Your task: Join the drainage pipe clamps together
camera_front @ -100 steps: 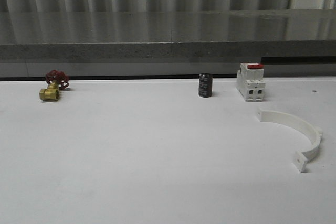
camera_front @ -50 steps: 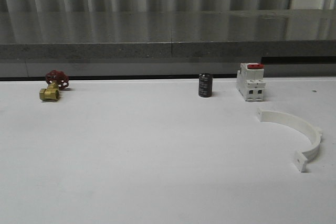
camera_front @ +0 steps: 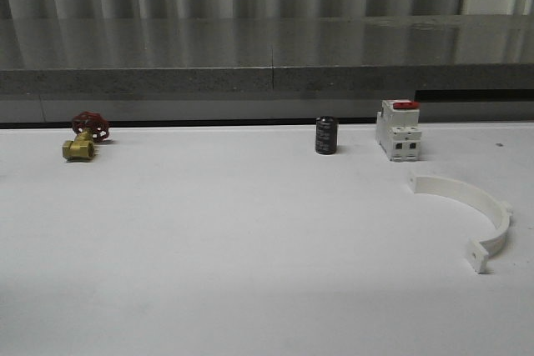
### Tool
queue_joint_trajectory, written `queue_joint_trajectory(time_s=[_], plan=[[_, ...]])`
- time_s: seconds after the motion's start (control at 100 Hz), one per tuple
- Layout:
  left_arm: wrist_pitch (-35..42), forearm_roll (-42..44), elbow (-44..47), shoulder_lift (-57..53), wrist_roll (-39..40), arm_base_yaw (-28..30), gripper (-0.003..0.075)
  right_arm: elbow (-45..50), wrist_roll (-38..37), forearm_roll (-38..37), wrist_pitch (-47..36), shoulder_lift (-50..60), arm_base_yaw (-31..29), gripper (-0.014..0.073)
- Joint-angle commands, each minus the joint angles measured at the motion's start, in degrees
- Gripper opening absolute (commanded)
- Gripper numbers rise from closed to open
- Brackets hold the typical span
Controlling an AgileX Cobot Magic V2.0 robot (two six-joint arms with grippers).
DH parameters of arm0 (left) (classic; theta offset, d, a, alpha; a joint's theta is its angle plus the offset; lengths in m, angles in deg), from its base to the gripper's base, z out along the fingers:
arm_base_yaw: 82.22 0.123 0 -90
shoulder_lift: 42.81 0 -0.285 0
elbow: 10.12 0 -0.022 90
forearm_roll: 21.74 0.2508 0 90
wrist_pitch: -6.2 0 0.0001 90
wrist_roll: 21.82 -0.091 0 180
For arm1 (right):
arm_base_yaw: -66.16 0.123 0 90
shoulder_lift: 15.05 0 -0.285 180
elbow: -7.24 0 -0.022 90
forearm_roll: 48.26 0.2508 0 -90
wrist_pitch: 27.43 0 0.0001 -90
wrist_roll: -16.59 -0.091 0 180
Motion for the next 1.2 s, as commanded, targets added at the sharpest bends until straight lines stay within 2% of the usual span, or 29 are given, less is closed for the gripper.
queue_joint_trajectory(time_s=[0.0, 0.14, 0.34, 0.73, 1.19], plan=[[3.10, -0.03, -4.92, 5.28, -3.14, 2.88, 0.0606, -0.96, 0.42, -0.09, -5.16, 0.96, -0.27, -0.0067], [3.10, -0.41, -9.68, 14.50, -5.26, 7.62, 0.0606, -0.96, 0.42, -0.09, -5.16, 0.96, -0.27, -0.0067], [3.55, -5.89, -14.94, 24.91, -14.90, 11.05, 0.0606, -0.96, 0.42, -0.09, -5.16, 0.96, -0.27, -0.0067], [7.60, -6.03, -21.42, 39.32, -15.02, 11.62, 0.0606, -0.96, 0.42, -0.09, -5.16, 0.96, -0.27, -0.0067], [10.33, -5.72, -21.64, 44.79, -15.02, 11.62, 0.0606, -0.96, 0.42, -0.09, -5.16, 0.96, -0.27, -0.0067]])
